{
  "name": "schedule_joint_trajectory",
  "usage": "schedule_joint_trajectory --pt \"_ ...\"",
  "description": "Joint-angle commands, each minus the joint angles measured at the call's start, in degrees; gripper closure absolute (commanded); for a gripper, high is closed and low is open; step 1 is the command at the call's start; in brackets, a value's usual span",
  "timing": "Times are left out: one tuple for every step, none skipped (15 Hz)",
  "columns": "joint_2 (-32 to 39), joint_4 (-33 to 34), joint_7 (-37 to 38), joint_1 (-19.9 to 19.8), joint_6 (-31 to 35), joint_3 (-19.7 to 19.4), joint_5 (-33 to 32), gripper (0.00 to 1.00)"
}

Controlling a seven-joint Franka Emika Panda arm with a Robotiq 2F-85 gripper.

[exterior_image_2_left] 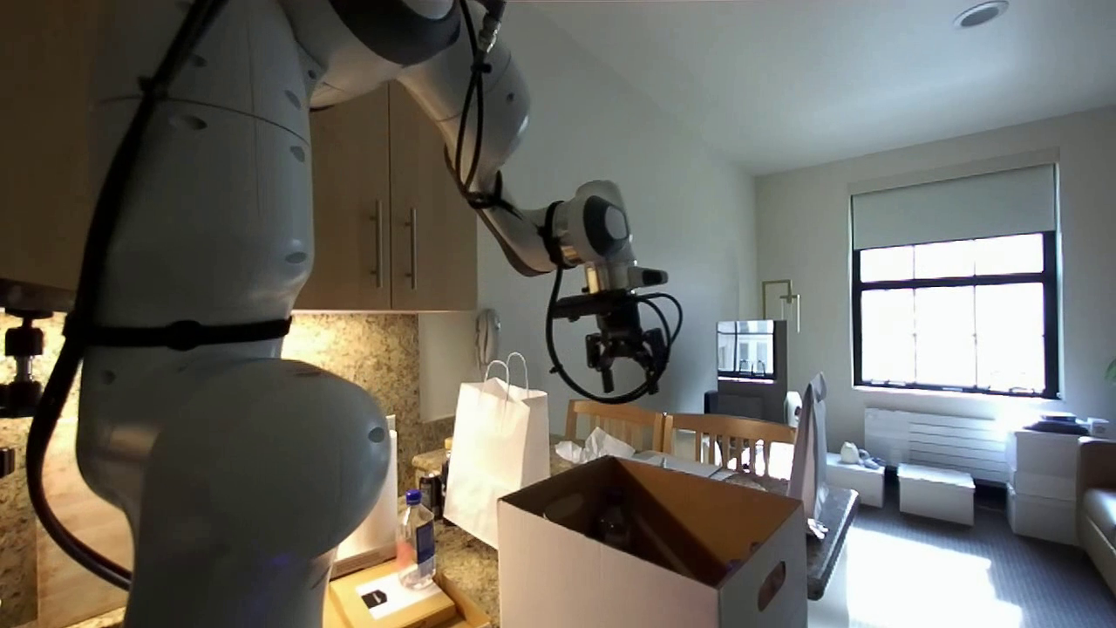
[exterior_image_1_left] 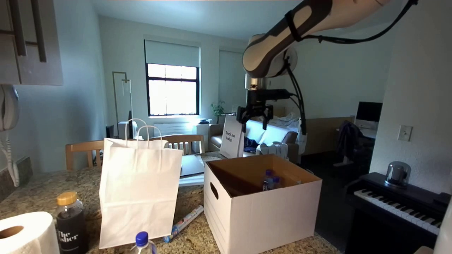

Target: Pick up the bottle from the box and put them on the counter

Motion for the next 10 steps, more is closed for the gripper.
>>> schedule_joint_trajectory --pt "3.05 2.76 3.36 -3.88 -1.63 -1.55 -1.94 0.00" --pt "4.05 3.22 4.27 -4.33 -1.89 -1.76 -3.08 0.00" --pt "5.14 3.44 6.15 -4.32 -1.28 -1.68 -6.07 0.00" --pt "6.41 3.93 6.74 -4.13 -2.08 -1.62 -7.96 0.00" --pt "7.59 4.22 7.82 -3.63 -2.86 -1.45 -9.36 0.00" --pt "8.48 4.25 9.58 -3.09 -3.40 -1.39 -10.68 0.00" --pt "9.22 4.44 11.59 -2.77 -3.98 -1.57 -11.28 0.00" --pt "9.93 4.69 13.49 -2.51 -4.41 -1.84 -11.31 0.00" --pt "10.52 4.89 14.40 -2.59 -4.74 -2.12 -9.81 0.00" --pt "11.00 4.91 14.45 -2.91 -4.95 -2.26 -7.33 0.00"
